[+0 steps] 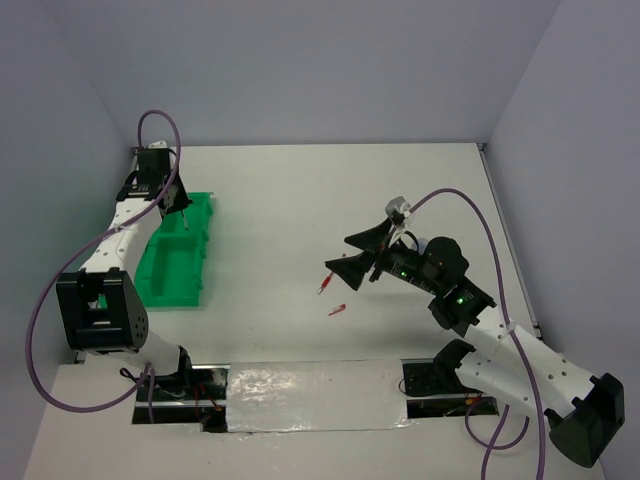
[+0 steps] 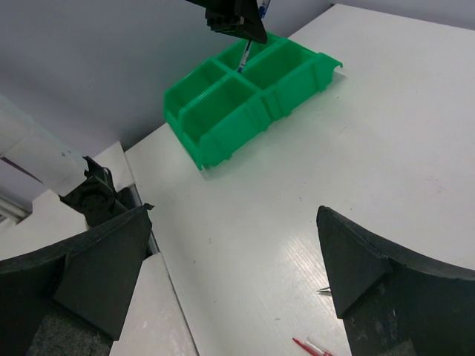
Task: Sort the stationery into containers
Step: Place the pen in the storage box.
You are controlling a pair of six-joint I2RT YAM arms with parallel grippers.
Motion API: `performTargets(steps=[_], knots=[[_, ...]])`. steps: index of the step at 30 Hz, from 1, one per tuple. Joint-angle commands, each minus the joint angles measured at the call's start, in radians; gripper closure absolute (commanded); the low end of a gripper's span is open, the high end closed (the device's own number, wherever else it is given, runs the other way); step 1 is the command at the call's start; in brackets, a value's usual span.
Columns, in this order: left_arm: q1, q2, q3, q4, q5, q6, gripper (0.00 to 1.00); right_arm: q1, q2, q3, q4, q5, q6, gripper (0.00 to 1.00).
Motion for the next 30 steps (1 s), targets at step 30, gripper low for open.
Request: performTargets(steps=[30], knots=[[0.003,-0.002,0.031,0.052,0.064,0.076,1.0,-0.003,0.002,-0.003,0.077,-0.068,0.029,0.0]])
